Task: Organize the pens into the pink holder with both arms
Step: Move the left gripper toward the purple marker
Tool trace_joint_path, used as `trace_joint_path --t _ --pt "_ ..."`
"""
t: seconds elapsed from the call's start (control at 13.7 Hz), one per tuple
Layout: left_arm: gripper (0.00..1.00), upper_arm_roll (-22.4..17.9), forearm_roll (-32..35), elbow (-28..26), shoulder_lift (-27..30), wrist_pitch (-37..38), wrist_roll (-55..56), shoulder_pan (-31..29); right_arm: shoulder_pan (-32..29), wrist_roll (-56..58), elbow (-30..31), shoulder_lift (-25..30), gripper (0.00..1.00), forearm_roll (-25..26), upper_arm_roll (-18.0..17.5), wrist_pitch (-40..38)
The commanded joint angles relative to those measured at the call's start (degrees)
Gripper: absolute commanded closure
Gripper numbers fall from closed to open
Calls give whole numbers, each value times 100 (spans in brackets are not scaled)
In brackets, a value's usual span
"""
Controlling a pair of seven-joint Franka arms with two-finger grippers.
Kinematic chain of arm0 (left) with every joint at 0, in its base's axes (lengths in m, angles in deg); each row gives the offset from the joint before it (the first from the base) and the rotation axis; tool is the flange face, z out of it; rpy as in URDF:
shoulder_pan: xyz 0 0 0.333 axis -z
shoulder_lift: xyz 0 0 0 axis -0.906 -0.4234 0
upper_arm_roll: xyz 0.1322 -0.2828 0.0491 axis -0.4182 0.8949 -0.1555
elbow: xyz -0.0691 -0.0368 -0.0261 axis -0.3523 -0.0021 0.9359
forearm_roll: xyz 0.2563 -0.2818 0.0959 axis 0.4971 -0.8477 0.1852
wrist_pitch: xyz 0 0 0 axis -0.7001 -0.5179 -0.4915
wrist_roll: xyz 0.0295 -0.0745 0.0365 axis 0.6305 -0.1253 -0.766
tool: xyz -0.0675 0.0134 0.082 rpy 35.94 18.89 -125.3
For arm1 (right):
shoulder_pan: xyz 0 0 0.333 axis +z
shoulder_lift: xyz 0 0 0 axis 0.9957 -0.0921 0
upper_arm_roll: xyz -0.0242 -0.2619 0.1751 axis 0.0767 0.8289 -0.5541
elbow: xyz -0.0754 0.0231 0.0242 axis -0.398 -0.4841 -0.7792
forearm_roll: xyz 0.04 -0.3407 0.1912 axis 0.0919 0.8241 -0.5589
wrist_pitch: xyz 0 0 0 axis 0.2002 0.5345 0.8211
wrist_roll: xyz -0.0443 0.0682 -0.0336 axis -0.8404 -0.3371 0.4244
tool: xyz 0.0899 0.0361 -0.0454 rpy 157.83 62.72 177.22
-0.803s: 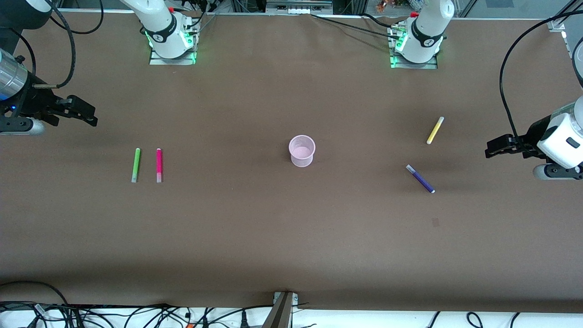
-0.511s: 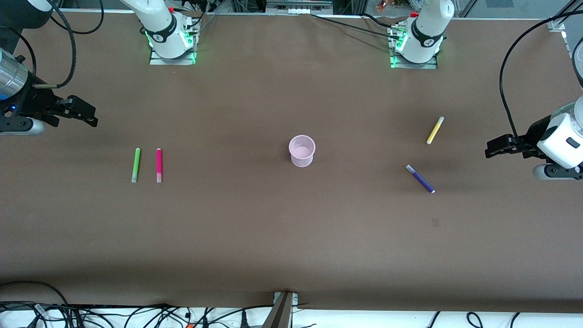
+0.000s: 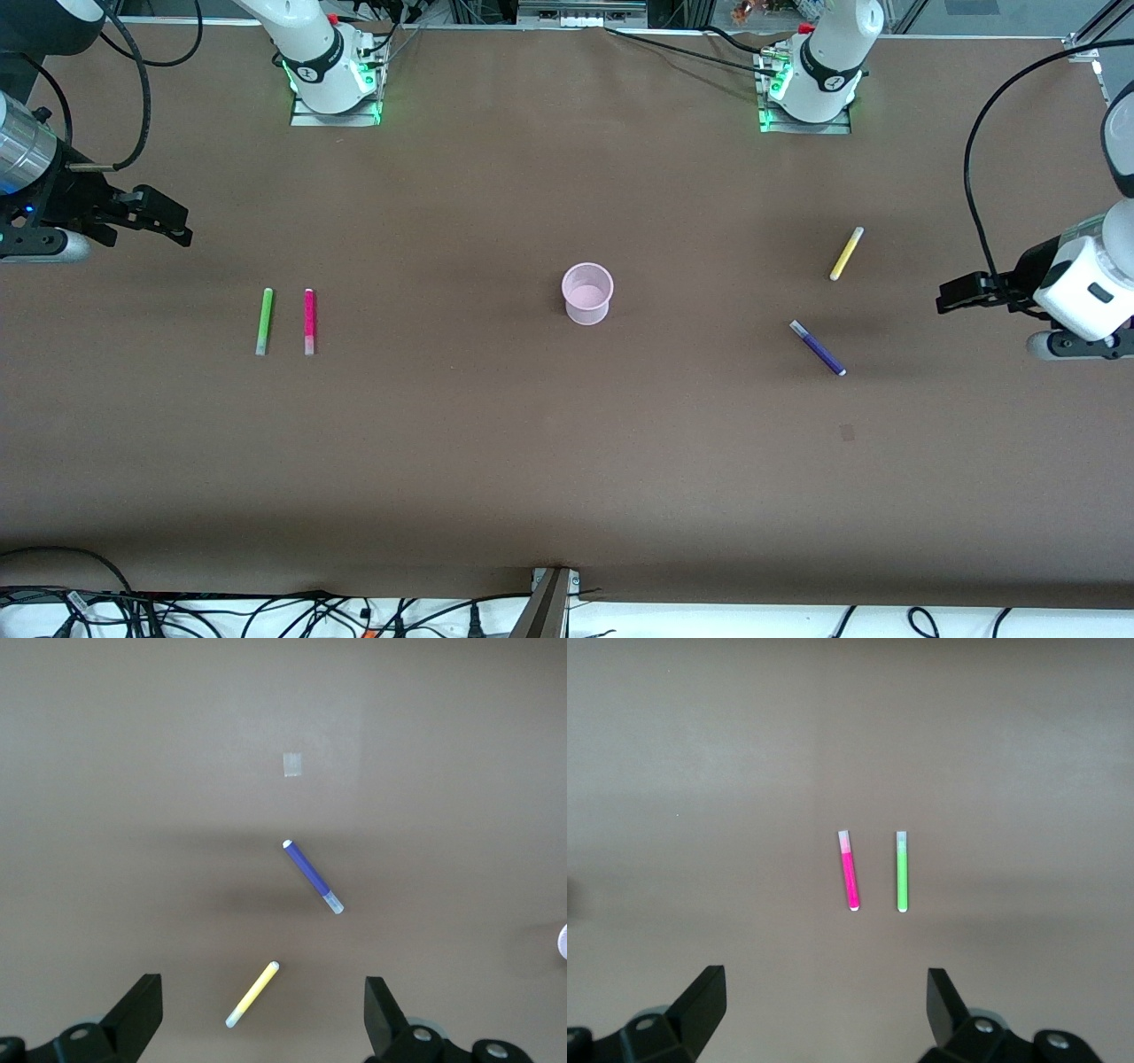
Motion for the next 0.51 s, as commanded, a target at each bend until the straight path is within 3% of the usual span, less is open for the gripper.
trace_joint_path --t 0.0,0.22,0.44 --pt "0 -30 -37 -29 -337 -270 427 -52 -12 -57 -79 8 0 -85 -29 -74" --pt "0 -31 -29 -73 -759 -587 1656 -52 -12 -57 -70 8 0 -94 -12 -91" --pt "0 -22 -64 -879 -796 -1455 2721 -43 -12 -57 -70 8 0 -94 -12 -92"
